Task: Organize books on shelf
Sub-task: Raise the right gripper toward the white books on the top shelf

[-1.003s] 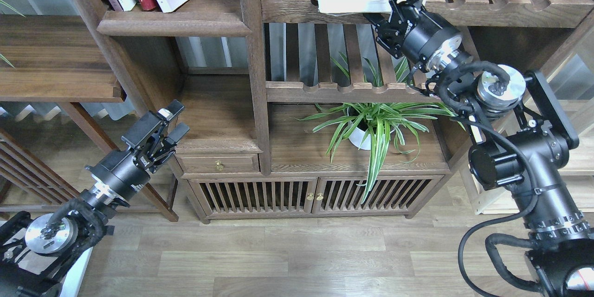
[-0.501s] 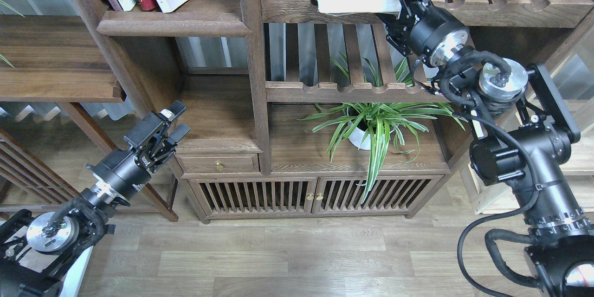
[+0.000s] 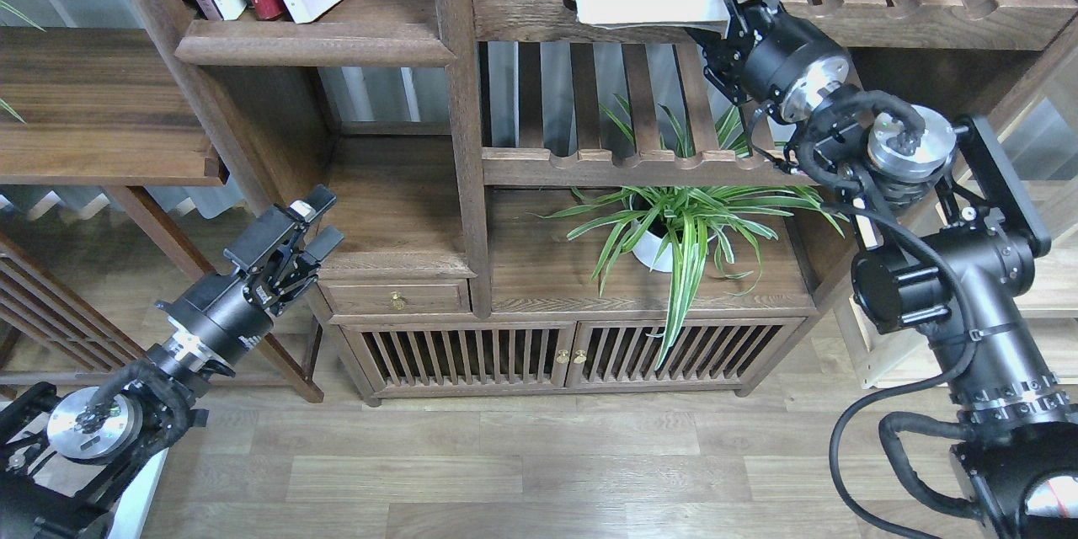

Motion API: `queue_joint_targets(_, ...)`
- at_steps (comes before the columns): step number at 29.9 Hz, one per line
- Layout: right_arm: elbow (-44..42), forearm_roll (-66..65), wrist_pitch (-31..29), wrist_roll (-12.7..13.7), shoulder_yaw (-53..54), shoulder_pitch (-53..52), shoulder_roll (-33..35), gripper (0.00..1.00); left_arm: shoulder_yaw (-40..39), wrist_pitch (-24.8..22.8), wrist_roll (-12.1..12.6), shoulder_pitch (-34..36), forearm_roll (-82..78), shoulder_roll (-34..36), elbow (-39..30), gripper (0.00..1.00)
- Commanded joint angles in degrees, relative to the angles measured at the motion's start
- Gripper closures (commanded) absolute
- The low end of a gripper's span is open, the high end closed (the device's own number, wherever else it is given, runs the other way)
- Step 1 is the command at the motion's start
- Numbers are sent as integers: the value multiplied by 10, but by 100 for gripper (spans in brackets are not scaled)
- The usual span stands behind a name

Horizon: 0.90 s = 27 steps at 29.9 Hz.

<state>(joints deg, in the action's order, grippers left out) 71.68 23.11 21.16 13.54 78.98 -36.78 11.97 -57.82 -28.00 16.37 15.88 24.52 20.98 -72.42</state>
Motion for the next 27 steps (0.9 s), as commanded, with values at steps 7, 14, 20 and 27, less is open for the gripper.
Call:
queue_joint_targets(7,-10,1,7,2,-1,-15,-2,16,-4,0,0,-2,0,0,0,3)
queue_joint_targets(14,-11,1,6,6,0,-15,-1,29,-1,0,1,-1,-1,-1,0,3)
queue_joint_targets(20,-12,1,1,8,0,-14,2,35,0,0,2,-1,-1,-1,0,3)
queue_joint_targets(27,-15,1,-2,10,0,-15,0,44,0,0,1,1,-5,-1,1,3)
